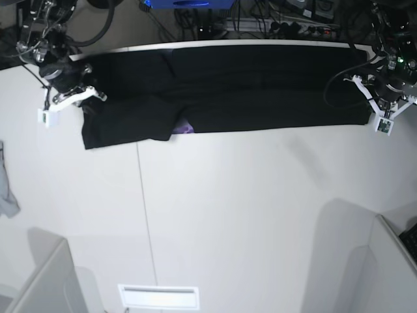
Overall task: Fold the T-shirt properly
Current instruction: 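Release the hem and lift both grippers off the folded strip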
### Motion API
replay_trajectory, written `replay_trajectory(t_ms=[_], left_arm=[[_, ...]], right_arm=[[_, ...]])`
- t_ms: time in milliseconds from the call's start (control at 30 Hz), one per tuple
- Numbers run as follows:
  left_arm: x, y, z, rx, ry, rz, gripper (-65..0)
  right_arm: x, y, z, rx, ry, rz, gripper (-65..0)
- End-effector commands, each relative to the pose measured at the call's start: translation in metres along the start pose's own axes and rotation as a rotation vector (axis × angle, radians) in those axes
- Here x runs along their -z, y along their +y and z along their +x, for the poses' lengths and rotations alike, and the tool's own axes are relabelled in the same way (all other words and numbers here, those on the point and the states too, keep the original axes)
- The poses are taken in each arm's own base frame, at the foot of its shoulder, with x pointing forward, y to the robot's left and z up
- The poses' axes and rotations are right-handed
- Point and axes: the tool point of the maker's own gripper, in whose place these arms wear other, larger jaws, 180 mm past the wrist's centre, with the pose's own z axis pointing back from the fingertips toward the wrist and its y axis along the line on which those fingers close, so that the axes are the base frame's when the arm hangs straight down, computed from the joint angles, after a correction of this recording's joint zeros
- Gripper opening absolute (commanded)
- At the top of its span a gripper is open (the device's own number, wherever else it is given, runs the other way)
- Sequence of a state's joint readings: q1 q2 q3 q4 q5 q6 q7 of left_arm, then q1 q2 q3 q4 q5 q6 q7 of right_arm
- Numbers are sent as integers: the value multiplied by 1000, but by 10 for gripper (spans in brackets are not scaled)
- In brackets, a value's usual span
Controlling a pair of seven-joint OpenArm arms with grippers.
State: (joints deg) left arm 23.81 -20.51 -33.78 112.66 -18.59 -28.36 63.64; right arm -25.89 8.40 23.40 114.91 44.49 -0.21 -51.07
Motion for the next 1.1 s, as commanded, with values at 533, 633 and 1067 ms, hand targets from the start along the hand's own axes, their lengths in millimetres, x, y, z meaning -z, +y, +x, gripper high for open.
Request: replay_trajectory(t_ms=[533, 633, 1067], left_arm=[[-3, -2, -18, 18, 39, 5, -650], [-3, -2, -18, 17, 41, 4, -650], [-5, 3, -23, 19, 54, 15, -311]], right_arm=[[-4, -10, -19, 5, 12, -63, -650], [-4, -12, -22, 9, 19, -66, -650], [-2, -15, -26, 18, 29, -73, -447]])
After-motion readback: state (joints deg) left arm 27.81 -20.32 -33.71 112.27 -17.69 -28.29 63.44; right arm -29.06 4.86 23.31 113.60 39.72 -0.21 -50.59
